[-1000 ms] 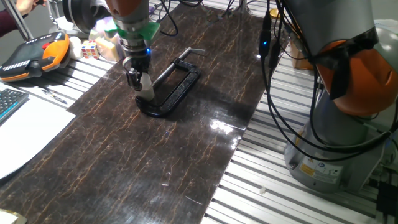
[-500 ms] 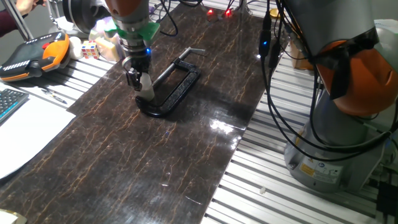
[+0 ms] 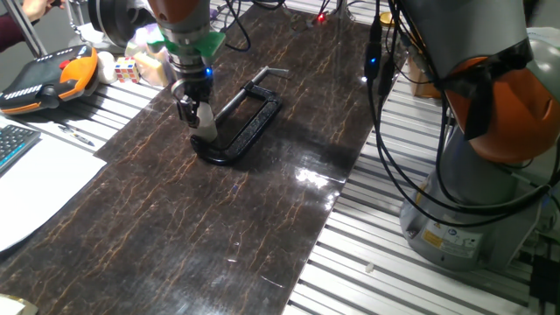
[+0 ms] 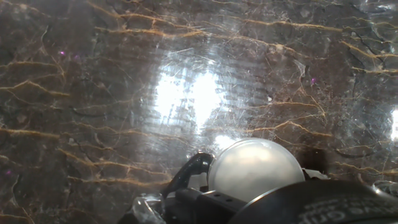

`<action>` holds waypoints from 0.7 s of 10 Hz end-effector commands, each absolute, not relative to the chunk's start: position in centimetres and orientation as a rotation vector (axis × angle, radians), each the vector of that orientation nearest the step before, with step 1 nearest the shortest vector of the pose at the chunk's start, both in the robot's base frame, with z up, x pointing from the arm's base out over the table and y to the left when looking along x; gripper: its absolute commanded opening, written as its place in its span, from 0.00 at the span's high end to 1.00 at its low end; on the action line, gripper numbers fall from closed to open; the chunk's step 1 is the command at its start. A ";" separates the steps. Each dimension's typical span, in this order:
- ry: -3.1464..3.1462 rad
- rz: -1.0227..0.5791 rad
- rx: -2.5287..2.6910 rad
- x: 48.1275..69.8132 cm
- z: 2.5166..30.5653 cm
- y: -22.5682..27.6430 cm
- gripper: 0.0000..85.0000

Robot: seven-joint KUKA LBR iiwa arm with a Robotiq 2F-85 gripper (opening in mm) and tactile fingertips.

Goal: Screw the lid onto the jar

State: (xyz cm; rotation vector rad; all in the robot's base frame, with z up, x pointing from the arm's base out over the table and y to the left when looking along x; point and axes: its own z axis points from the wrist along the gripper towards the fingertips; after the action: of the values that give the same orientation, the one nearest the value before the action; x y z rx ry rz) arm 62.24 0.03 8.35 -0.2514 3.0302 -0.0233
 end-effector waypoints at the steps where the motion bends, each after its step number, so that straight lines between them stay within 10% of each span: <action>1: 3.034 -0.023 -0.230 62.2 8.4 0.0 0.16; 7: 3.035 -0.015 -0.032 62.3 8.4 0.1 0.17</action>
State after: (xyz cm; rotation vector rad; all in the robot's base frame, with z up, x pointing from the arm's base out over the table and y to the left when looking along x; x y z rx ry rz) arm 62.26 0.06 8.39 -0.0211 3.0352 -0.0146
